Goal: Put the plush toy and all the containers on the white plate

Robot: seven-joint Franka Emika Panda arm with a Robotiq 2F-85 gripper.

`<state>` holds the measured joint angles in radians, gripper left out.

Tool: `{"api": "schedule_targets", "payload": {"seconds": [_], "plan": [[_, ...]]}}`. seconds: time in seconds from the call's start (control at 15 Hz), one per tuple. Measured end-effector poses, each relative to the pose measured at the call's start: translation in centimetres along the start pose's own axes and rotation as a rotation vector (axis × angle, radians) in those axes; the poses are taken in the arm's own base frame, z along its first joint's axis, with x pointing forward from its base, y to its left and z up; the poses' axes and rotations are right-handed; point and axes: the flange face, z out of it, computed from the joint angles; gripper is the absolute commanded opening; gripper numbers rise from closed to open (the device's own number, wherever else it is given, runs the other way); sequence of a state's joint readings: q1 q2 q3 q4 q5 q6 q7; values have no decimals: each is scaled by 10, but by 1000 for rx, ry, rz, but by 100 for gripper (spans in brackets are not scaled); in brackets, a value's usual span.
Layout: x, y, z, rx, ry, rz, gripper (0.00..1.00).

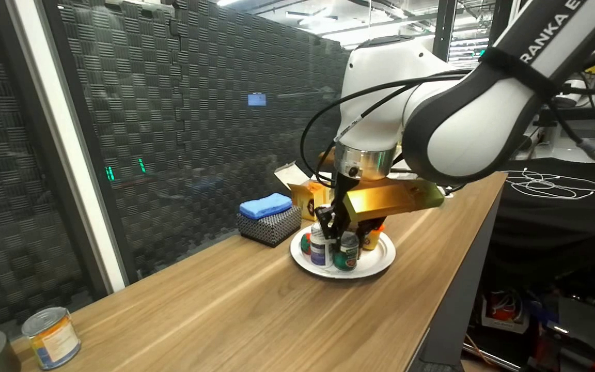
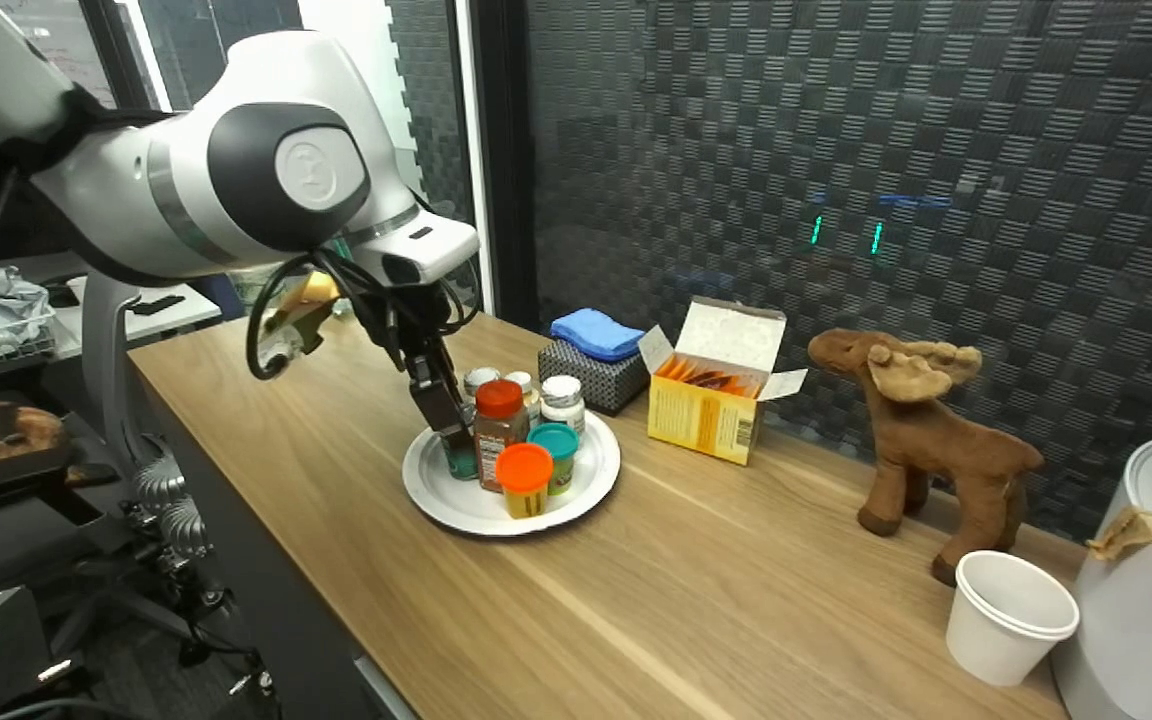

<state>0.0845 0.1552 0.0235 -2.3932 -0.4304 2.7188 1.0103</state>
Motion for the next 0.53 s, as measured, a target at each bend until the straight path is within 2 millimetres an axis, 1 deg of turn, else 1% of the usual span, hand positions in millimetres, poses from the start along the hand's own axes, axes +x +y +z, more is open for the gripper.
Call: {"api": "schedule_targets", "payload": {"seconds": [0.13, 0.2, 0.33, 0.53], "plan": [[4, 4, -1, 4, -7, 6, 96], [7, 7, -3, 4, -3, 14, 100], [16, 15, -13, 7, 15, 36, 100], [27, 26, -42, 5, 36, 72, 100]]}}
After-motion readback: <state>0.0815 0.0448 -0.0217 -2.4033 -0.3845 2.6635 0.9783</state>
